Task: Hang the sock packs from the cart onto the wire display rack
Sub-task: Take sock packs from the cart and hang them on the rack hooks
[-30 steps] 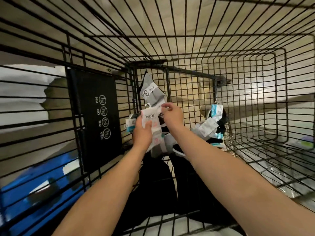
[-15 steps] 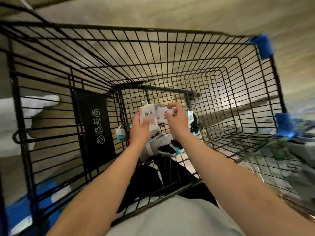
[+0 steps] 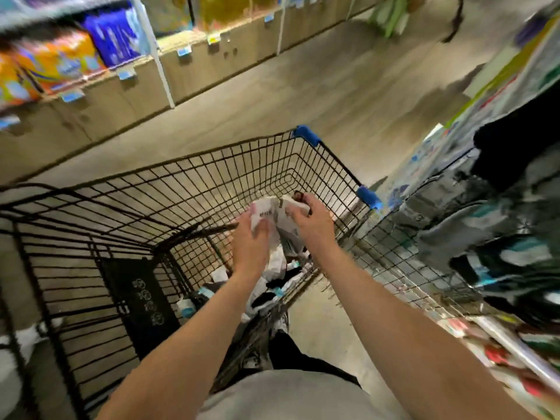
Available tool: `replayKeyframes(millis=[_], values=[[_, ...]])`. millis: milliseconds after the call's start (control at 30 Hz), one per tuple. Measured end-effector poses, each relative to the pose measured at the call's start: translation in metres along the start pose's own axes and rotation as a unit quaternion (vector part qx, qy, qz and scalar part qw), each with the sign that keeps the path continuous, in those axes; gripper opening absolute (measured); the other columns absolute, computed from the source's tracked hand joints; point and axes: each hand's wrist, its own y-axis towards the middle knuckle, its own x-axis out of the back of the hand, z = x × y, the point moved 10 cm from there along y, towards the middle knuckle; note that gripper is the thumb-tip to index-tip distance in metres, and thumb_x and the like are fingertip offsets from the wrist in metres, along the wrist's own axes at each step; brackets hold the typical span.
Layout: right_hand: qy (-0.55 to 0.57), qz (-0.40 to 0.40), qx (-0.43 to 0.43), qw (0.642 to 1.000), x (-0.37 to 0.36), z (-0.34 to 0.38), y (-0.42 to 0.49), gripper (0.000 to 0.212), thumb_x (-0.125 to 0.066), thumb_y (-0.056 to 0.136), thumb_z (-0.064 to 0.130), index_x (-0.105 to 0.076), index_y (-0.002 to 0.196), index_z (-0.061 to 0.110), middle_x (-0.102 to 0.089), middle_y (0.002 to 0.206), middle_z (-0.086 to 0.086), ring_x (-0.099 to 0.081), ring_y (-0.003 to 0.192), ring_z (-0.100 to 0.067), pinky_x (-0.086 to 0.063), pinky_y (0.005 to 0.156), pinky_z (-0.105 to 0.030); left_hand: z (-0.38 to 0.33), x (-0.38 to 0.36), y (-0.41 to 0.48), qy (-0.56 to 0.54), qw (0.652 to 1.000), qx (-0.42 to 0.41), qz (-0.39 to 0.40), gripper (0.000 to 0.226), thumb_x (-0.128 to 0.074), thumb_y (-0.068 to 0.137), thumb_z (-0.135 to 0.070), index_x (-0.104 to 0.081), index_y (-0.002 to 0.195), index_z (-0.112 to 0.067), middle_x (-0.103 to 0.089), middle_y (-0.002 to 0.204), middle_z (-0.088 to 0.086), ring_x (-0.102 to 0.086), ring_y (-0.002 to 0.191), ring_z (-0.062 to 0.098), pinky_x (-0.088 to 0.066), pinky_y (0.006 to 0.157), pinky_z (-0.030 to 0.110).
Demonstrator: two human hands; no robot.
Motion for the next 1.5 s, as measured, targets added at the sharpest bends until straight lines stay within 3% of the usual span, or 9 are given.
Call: replayKeyframes(millis=[167, 267, 367, 467, 767, 967, 1100, 1367, 1500], values=[[-0.019, -0.065, 0.071, 0.995, 0.069, 0.044, -0.026, 0.017, -0.053, 0.103, 0.019, -0.047, 0.114, 0.03, -0.052, 0.121, -0.006, -0.061, 0.1, -0.018, -0.057, 0.076, -0.021, -0.084, -0.043, -0.026, 0.093, 0.989, -0.114, 0.034, 0.039, -0.051, 0.094, -0.051, -0.057, 0.125, -0.028, -0.061, 0.118, -0.008, -0.059, 0.108, 0.013, -0.052, 0.093, 0.038], [-0.003, -0.079, 0.065, 0.995, 0.105, 0.046, -0.044, 0.052, -0.07, 0.093, 0.014, -0.036, 0.11, 0.05, -0.051, 0.126, -0.016, -0.065, 0.102, -0.031, -0.062, 0.067, -0.033, -0.126, -0.083, -0.051, 0.138, 0.971, -0.184, 0.065, 0.037, -0.042, 0.087, -0.063, -0.056, 0.099, -0.03, -0.057, 0.101, -0.006, -0.058, 0.094, 0.017, -0.054, 0.079, 0.037], [0.011, -0.134, 0.053, 0.99, 0.157, 0.038, -0.065, 0.054, -0.074, 0.09, 0.013, -0.034, 0.116, 0.039, -0.058, 0.115, -0.013, -0.066, 0.089, -0.022, -0.054, 0.055, -0.019, -0.147, -0.121, -0.079, 0.137, 0.965, -0.207, 0.088, 0.012, -0.051, 0.098, -0.039, -0.052, 0.087, -0.035, -0.058, 0.094, -0.002, -0.057, 0.084, 0.014, -0.04, 0.062, 0.021], [0.007, -0.214, 0.027, 0.976, 0.211, 0.02, -0.09, 0.036, -0.07, 0.089, 0.01, -0.049, 0.116, 0.019, -0.061, 0.092, 0.003, -0.058, 0.075, -0.01, -0.044, 0.056, -0.013, -0.145, -0.159, -0.101, 0.142, 0.966, -0.191, 0.103, 0.01, -0.05, 0.1, -0.035, -0.058, 0.096, -0.03, -0.062, 0.094, -0.002, -0.059, 0.085, 0.015, -0.037, 0.06, 0.023], [-0.007, -0.197, -0.078, 0.977, 0.271, -0.1, -0.118, 0.011, -0.058, 0.095, 0.009, -0.063, 0.105, 0.012, -0.067, 0.098, -0.002, -0.061, 0.091, -0.02, -0.051, 0.077, -0.036, -0.061, -0.25, -0.136, 0.167, 0.969, -0.115, 0.137, 0.037, -0.054, 0.097, -0.021, -0.053, 0.134, -0.019, -0.059, 0.116, -0.002, -0.056, 0.102, 0.02, -0.041, 0.076, 0.028], [0.012, -0.183, -0.131, 0.974, 0.281, -0.191, -0.104, 0.005, -0.056, 0.099, 0.013, -0.06, 0.103, 0.012, -0.067, 0.099, -0.006, -0.067, 0.096, -0.027, -0.059, 0.085, -0.05, 0.013, -0.282, -0.118, 0.208, 0.963, -0.083, 0.148, 0.037, -0.056, 0.099, -0.021, -0.054, 0.135, -0.017, -0.059, 0.119, -0.003, -0.053, 0.106, 0.017, -0.037, 0.086, 0.027], [0.045, -0.22, -0.152, 0.962, 0.285, -0.254, -0.084, 0.019, -0.059, 0.098, 0.011, -0.057, 0.102, 0.03, -0.063, 0.095, 0.011, -0.065, 0.097, -0.021, -0.06, 0.087, -0.049, 0.068, -0.309, -0.088, 0.2, 0.962, -0.076, 0.168, 0.042, -0.054, 0.096, -0.029, -0.052, 0.137, -0.022, -0.062, 0.128, 0.0, -0.058, 0.115, 0.025, -0.048, 0.095, 0.039], [0.024, -0.281, -0.126, 0.951, 0.29, -0.323, -0.006, 0.02, -0.061, 0.098, 0.008, -0.064, 0.114, 0.019, -0.062, 0.088, 0.005, -0.059, 0.085, -0.017, -0.045, 0.063, -0.019, 0.13, -0.359, -0.023, 0.141, 0.969, -0.073, 0.187, 0.031, -0.05, 0.103, -0.017, -0.054, 0.133, -0.022, -0.065, 0.117, -0.002, -0.058, 0.088, 0.0, -0.042, 0.064, 0.013], [0.001, -0.294, -0.143, 0.945, 0.289, -0.349, 0.033, 0.041, -0.057, 0.1, 0.013, -0.055, 0.141, 0.018, -0.063, 0.127, -0.01, -0.061, 0.115, -0.029, -0.053, 0.092, -0.033, 0.146, -0.383, 0.003, 0.135, 0.965, -0.097, 0.204, 0.039, -0.05, 0.103, -0.02, -0.052, 0.142, -0.022, -0.062, 0.128, -0.003, -0.059, 0.105, 0.007, -0.04, 0.072, 0.009]])
